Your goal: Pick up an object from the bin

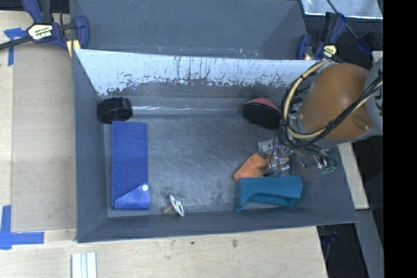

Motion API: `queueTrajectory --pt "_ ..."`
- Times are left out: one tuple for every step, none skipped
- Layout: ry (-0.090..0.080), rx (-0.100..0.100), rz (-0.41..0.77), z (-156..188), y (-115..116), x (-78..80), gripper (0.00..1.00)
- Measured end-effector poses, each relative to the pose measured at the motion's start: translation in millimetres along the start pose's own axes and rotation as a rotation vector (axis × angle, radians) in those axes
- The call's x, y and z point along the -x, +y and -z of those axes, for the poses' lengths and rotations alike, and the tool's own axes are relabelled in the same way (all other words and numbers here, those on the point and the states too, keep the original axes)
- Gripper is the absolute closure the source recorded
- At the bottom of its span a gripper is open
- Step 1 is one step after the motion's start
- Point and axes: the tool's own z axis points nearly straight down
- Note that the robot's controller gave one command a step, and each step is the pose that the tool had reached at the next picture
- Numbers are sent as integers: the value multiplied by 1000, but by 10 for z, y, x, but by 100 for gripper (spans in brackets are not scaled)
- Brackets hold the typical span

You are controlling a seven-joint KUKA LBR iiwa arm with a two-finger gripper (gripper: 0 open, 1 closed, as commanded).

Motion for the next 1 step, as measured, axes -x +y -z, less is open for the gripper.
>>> queueTrajectory --pt "34 16 47 1544 158 468 100"
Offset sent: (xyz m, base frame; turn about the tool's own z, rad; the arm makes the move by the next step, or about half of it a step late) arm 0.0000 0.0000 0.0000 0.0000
